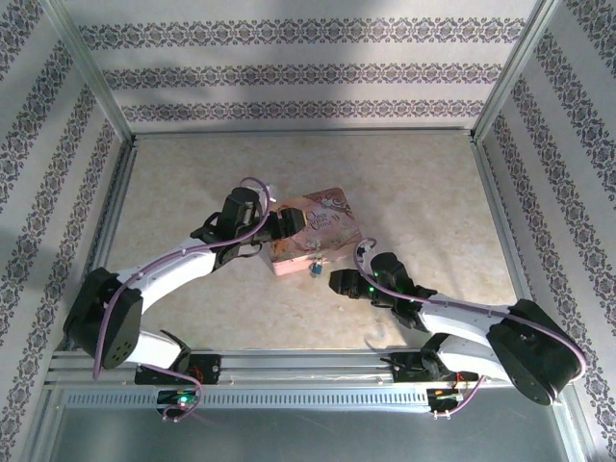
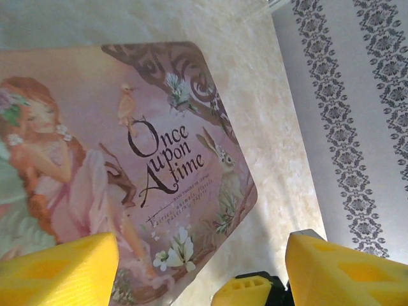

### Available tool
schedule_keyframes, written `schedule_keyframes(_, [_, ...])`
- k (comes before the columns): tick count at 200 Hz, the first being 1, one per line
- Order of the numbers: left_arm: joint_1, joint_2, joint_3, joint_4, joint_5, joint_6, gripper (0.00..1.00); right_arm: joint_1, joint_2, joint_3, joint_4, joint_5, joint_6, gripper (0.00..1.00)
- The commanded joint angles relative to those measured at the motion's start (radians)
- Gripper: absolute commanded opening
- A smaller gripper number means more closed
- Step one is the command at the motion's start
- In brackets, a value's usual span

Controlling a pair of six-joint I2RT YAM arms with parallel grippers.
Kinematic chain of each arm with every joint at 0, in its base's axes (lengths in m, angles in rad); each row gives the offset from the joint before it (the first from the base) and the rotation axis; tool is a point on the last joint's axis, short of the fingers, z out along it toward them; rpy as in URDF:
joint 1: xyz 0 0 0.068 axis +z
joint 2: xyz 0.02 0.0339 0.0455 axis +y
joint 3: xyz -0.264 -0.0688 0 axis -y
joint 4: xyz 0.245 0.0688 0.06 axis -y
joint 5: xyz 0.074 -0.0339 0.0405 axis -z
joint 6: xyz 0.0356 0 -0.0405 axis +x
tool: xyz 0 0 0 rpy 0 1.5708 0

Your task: Unlock the padlock with the key

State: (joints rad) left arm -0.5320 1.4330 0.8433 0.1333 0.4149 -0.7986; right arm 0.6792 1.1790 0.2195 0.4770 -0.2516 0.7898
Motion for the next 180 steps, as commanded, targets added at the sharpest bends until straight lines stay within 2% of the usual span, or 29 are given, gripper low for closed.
schedule_keyframes(1, [-0.02, 0.031, 0.014, 0.085, 0.003, -0.03, 0.69, 0.022, 0.053, 0.02, 0.096, 0.068, -0.014, 0.46])
schedule_keyframes(86, [-0.02, 0.063, -0.045, 0.095, -0.016, -0.027, 0.69, 0.04, 0.306, 0.057, 0.347, 0.049, 0.007, 0.42])
schedule_keyframes(130, [-0.019, 0.062, -0.057, 0.094, -0.025, -0.025, 0.69, 0.054, 0.396, 0.094, 0.375, 0.059, 0.018, 0.39])
schedule_keyframes(180, [-0.019, 0.056, -0.055, 0.087, -0.026, -0.018, 0.69, 0.054, 0.419, 0.064, 0.406, 0.114, 0.045, 0.35])
